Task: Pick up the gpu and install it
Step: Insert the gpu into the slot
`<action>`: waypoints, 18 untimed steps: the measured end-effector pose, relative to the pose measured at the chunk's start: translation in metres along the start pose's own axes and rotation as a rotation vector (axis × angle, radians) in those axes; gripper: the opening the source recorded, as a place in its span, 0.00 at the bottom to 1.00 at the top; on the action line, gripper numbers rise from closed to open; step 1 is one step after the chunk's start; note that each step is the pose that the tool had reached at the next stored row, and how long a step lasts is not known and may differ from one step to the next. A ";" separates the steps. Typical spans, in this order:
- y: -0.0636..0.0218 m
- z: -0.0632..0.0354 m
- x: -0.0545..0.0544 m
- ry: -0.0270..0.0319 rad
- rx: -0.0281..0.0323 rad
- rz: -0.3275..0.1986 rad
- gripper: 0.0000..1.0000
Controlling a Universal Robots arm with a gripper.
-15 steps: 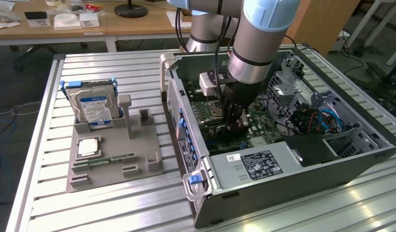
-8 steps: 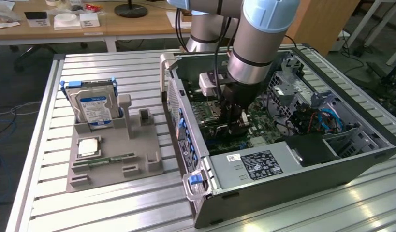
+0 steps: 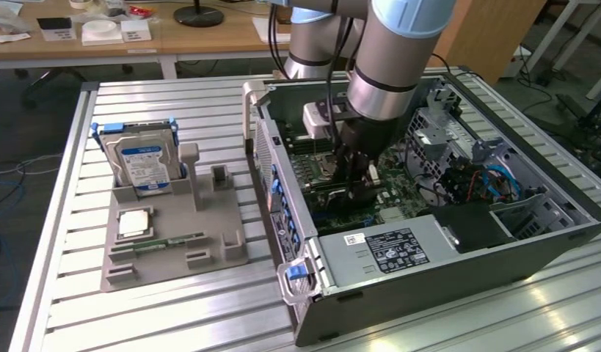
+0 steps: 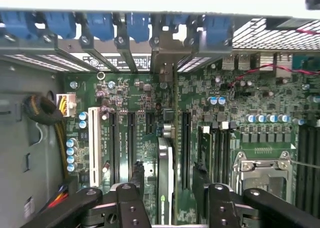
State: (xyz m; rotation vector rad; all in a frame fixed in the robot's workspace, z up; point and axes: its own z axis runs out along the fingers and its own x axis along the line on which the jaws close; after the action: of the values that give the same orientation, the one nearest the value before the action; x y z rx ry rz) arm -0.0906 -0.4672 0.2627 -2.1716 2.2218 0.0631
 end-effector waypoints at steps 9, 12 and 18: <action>0.0001 -0.0236 -0.002 0.0007 0.0000 0.000 0.51; 0.0001 -0.0315 -0.002 0.0028 0.0000 0.000 0.51; 0.0003 -0.0457 -0.004 0.0098 0.0003 0.000 0.51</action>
State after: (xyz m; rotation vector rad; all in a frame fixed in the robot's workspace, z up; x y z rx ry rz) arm -0.0906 -0.4660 0.3085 -2.1765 2.2268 0.0523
